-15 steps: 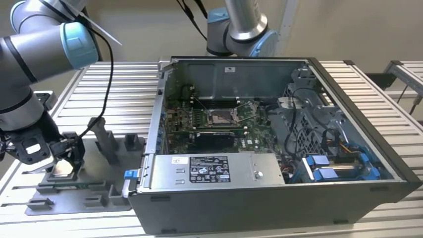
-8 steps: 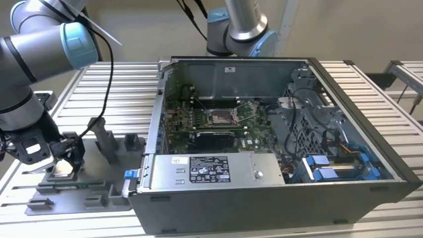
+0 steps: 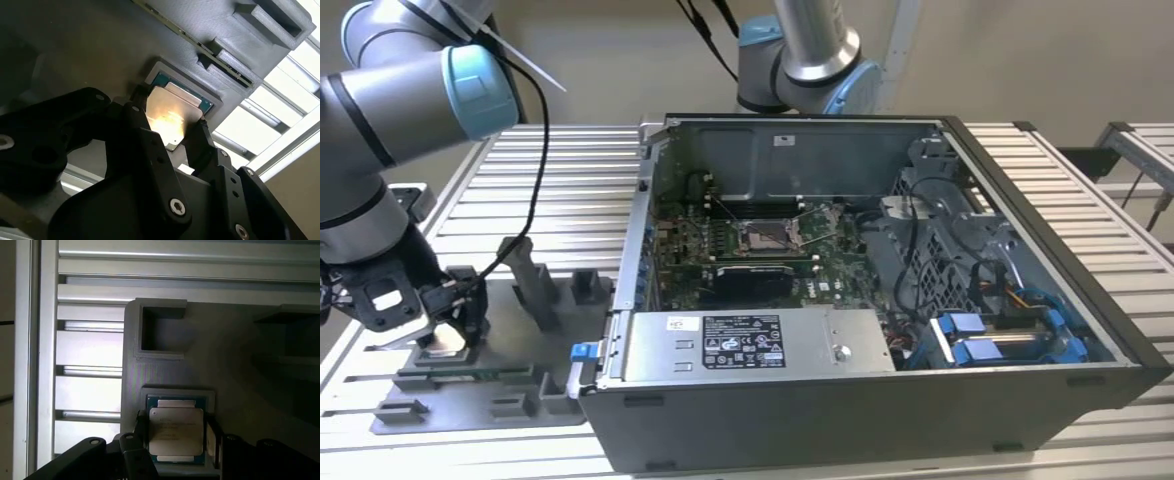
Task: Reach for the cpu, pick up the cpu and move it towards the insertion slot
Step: 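Pick up the cpu and move it towards the insertion slot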
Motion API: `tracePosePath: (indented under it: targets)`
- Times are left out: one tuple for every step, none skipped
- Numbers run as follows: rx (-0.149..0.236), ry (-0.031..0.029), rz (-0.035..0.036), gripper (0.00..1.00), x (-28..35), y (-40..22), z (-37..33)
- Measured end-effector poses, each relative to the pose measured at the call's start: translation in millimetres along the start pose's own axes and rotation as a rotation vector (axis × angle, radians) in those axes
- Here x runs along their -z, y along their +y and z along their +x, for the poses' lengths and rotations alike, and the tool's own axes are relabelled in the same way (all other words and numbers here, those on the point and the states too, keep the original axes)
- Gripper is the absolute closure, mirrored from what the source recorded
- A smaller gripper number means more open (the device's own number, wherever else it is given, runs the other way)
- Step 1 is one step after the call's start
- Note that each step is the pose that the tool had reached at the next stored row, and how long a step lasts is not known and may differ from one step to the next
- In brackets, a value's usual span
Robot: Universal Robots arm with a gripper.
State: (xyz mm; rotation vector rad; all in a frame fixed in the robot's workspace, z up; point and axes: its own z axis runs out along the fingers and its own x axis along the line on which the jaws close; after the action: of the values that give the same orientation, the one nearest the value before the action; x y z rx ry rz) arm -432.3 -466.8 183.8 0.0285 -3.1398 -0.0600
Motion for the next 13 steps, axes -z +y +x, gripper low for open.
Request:
tracePosePath:
  targets:
    - [0.000, 0.0000, 0.0000, 1.00, 0.0, 0.0, 0.0]
    - [0.000, 0.0001, 0.0001, 1.00, 0.0, 0.1, 0.1]
    - [0.000, 0.0000, 0.0000, 1.00, -0.1, 0.1, 0.1]
    - [0.000, 0.0000, 0.0000, 1.00, -0.1, 0.1, 0.1]
    - [0.000, 0.0000, 0.0000, 1.00, -0.1, 0.1, 0.1]
    - [0.000, 0.0001, 0.0000, 1.00, -0.2, 0.1, 0.1]
    - [0.000, 0.0000, -0.0001, 1.00, -0.2, 0.0, 0.0]
    - [0.000, 0.0000, -0.0001, 1.00, -0.2, 0.0, 0.0]
    - [0.000, 0.0000, 0.0000, 1.00, -0.2, 0.0, 0.0]
    - [0.000, 0.0000, -0.0001, 1.00, -0.2, 0.0, 0.0]
    - [0.000, 0.0001, 0.0000, 1.00, -0.2, 0.0, 0.0]
    - [0.000, 0.0000, 0.0000, 1.00, -0.3, 0.0, 0.0]
    - [0.000, 0.0000, 0.0001, 1.00, -0.3, 0.0, 0.0]
